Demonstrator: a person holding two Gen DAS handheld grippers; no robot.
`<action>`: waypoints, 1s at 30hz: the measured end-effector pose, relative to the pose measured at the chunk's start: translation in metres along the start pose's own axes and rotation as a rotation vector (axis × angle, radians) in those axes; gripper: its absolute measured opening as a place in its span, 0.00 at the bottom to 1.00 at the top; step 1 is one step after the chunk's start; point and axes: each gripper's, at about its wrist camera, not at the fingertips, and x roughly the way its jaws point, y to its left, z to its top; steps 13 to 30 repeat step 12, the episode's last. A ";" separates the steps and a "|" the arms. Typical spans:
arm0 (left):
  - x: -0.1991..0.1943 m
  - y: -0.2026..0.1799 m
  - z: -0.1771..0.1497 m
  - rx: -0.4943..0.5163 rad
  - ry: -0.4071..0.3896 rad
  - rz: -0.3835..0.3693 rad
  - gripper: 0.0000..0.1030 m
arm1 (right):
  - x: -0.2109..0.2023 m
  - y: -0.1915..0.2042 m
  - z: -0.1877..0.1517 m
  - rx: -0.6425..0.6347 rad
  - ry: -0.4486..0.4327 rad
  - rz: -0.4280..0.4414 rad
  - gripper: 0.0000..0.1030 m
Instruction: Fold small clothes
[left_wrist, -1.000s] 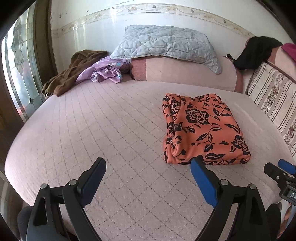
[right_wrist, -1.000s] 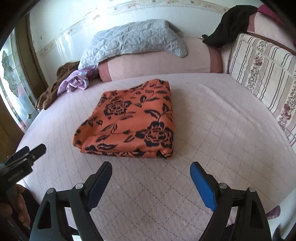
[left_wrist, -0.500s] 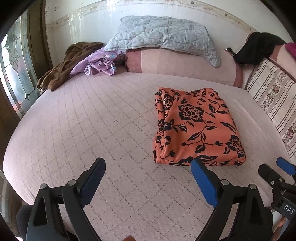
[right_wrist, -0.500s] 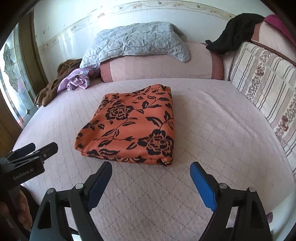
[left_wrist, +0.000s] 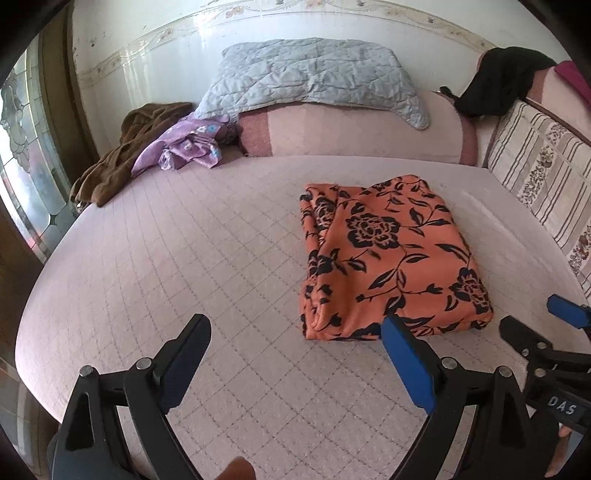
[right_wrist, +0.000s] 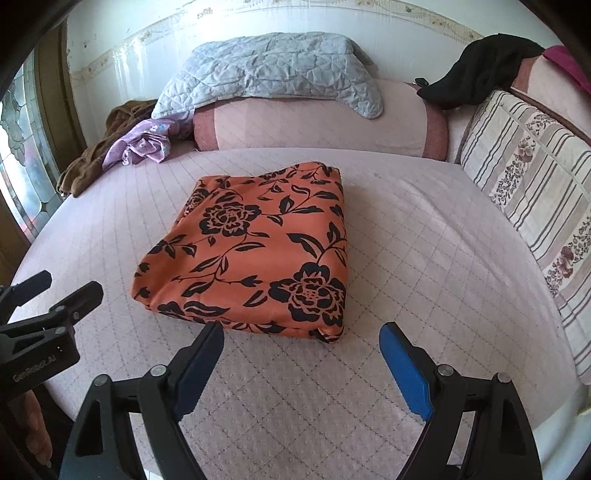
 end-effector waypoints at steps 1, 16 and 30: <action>0.001 -0.001 0.001 -0.007 0.000 -0.005 0.91 | 0.001 0.000 0.000 -0.002 0.003 -0.001 0.86; 0.005 -0.015 0.022 0.017 -0.039 -0.038 0.94 | 0.010 -0.006 0.010 -0.010 0.011 -0.003 0.86; 0.005 -0.015 0.022 0.017 -0.039 -0.038 0.94 | 0.010 -0.006 0.010 -0.010 0.011 -0.003 0.86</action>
